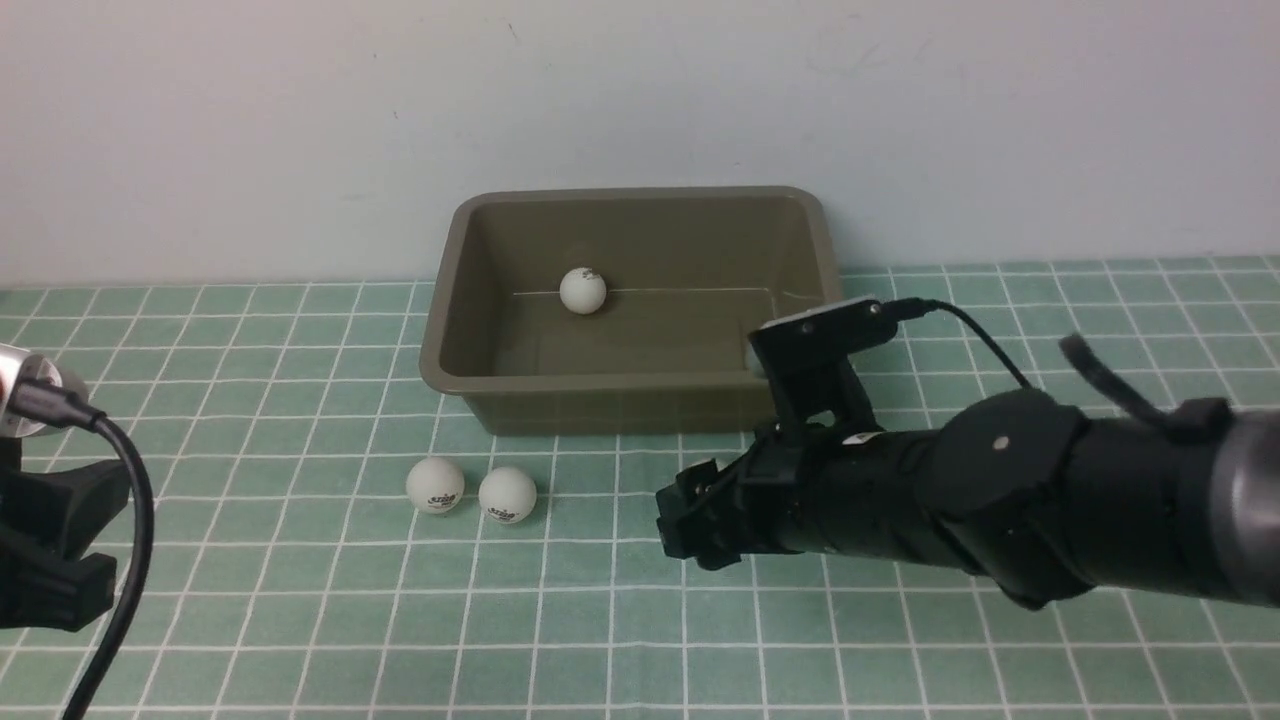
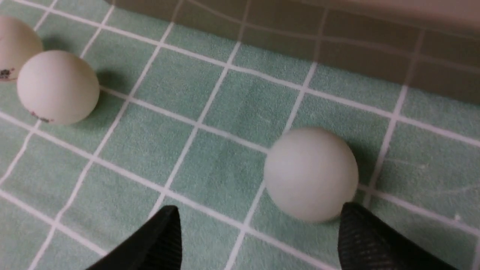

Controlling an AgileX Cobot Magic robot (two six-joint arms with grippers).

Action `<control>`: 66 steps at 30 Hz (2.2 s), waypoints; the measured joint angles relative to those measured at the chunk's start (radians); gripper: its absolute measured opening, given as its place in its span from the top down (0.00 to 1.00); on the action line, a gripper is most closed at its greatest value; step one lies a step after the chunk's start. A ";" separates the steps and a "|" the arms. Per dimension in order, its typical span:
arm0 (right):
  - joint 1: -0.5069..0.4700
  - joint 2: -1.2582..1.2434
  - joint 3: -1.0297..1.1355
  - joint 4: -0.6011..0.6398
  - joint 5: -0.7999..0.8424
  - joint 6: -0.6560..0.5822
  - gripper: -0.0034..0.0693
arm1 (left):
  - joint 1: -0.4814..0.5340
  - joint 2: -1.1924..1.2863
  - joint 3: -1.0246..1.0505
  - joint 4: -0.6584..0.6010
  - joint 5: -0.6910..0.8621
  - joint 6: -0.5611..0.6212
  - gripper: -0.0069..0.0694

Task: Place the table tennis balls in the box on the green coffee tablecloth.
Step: 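Reach for and grasp a ping pong ball on the table beside the basket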

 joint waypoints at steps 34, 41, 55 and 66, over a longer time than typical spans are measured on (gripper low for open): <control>0.000 0.110 -0.081 0.000 -0.077 -0.003 0.26 | 0.000 0.000 0.000 0.000 0.020 0.006 0.39; 0.000 0.109 -0.081 0.000 -0.040 -0.003 0.26 | 0.000 0.000 0.000 -0.001 0.021 0.006 0.39; 0.000 -0.037 -0.081 -0.017 0.106 -0.095 0.26 | 0.000 0.000 0.000 -0.015 0.064 0.015 0.39; -0.025 -0.321 -0.078 -0.207 0.265 -0.049 0.31 | 0.000 0.009 0.000 -0.071 0.080 0.020 0.39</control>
